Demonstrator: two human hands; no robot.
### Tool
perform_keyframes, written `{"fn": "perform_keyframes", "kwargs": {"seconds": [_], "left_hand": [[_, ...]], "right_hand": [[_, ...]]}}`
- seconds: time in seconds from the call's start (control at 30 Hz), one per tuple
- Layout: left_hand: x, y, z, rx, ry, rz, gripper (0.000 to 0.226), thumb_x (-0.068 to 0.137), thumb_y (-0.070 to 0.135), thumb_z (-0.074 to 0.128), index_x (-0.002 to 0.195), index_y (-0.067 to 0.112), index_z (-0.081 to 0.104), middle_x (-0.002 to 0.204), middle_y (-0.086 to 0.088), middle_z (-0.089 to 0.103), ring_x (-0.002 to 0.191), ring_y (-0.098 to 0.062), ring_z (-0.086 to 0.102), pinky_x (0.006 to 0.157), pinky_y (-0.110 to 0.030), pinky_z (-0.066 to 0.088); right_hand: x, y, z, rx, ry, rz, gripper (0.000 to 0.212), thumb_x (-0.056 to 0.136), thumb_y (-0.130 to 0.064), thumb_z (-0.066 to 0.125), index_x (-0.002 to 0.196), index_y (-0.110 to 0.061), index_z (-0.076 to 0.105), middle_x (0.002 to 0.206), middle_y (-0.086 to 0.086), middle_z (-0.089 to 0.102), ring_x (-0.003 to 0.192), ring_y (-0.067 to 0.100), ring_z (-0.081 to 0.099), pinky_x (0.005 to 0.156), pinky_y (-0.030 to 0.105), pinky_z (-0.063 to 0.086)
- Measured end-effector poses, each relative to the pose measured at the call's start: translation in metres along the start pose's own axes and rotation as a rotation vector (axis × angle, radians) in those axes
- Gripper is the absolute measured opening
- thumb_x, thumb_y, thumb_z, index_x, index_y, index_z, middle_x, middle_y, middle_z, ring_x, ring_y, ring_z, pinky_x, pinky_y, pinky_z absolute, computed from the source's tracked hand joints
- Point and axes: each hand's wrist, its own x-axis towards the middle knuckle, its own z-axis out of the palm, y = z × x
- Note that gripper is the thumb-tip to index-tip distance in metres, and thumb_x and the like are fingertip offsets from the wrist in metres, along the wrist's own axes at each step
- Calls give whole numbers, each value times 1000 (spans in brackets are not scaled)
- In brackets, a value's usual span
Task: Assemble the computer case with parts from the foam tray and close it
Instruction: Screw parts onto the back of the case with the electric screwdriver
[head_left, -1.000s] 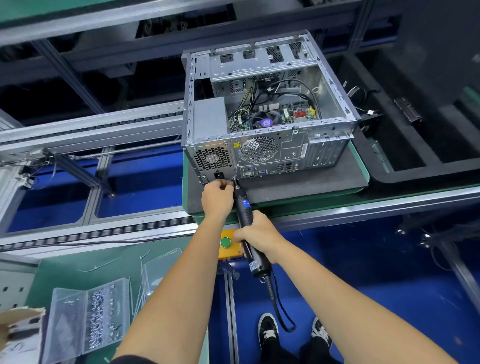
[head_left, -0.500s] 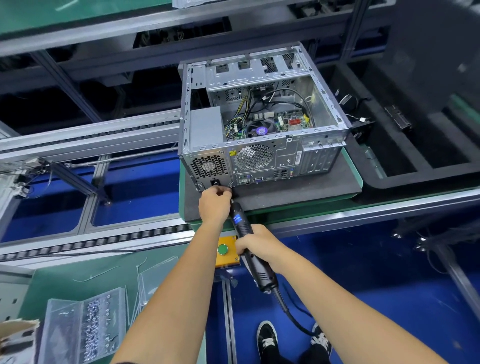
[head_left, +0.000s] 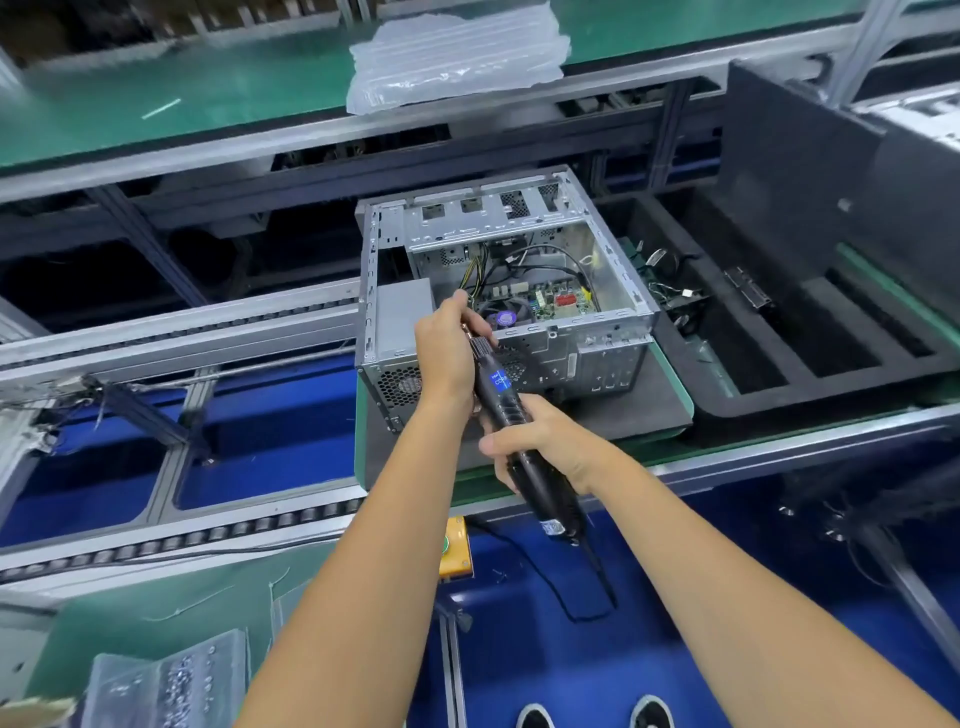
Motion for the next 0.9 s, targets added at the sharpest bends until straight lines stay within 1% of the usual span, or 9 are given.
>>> {"fn": "perform_keyframes", "kwargs": {"seconds": [0.1, 0.23, 0.37, 0.43, 0.5, 0.57, 0.63, 0.77, 0.9], "left_hand": [[11, 28, 12, -10, 16, 23, 48, 94, 21, 45, 46, 12, 47, 50, -9, 52, 46, -17, 49, 57, -27, 41], [25, 51, 27, -74, 37, 21, 45, 95, 16, 43, 51, 8, 42, 42, -6, 50, 36, -13, 46, 43, -15, 39], [36, 67, 55, -93, 66, 18, 43, 94, 19, 45, 52, 11, 41, 43, -5, 48, 35, -14, 44, 43, -16, 38], [40, 74, 74, -55, 73, 68, 45, 92, 18, 46, 48, 12, 43, 43, -4, 48, 37, -15, 44, 45, -17, 38], [44, 79, 95, -42, 28, 83, 49, 93, 18, 46, 44, 13, 45, 44, -2, 49, 43, -19, 46, 51, -23, 40], [49, 83, 117, -3, -69, 89, 49, 96, 24, 42, 49, 12, 49, 45, -1, 52, 48, -20, 48, 54, -26, 41], [57, 84, 138, 111, -147, 117, 52, 99, 34, 37, 57, 10, 57, 57, -4, 59, 56, -20, 52, 59, -27, 43], [79, 72, 182, 290, -117, 182, 49, 101, 38, 32, 76, 11, 64, 66, 0, 55, 53, -9, 48, 52, -22, 40], [103, 44, 233, 401, -157, 141, 58, 102, 43, 25, 68, 14, 62, 65, -4, 59, 56, -15, 54, 49, -21, 44]], "right_hand": [[0, -34, -3, -87, 36, -48, 22, 78, -7, 71, 79, -10, 49, 60, 6, 53, 44, 23, 52, 47, 27, 48], [-2, -72, -5, -277, 111, -90, 28, 84, -10, 74, 92, -11, 48, 62, 1, 60, 46, 21, 58, 47, 29, 51], [-10, -98, -17, -443, 251, -170, 44, 78, -14, 81, 108, -3, 51, 81, 9, 63, 55, 25, 66, 57, 40, 59], [-14, -109, -30, -521, 304, -195, 39, 78, -16, 81, 105, -8, 54, 83, 7, 64, 55, 23, 67, 59, 41, 60], [-18, -118, -45, -573, 367, -211, 31, 79, -13, 78, 97, -13, 53, 77, 5, 61, 49, 21, 63, 54, 37, 58], [-19, -126, -67, -568, 437, -227, 26, 81, -6, 72, 94, -11, 50, 72, 7, 56, 43, 20, 58, 46, 33, 54], [-21, -132, -94, -537, 456, -228, 25, 81, -4, 67, 98, -11, 50, 65, 7, 56, 41, 18, 55, 44, 29, 49], [-22, -138, -159, -466, 412, -225, 23, 81, -1, 65, 90, -19, 55, 52, 1, 56, 42, 20, 52, 44, 30, 47], [-14, -141, -225, -434, 393, -175, 17, 81, 0, 65, 88, -11, 53, 60, 10, 56, 42, 22, 53, 44, 29, 47]]}}
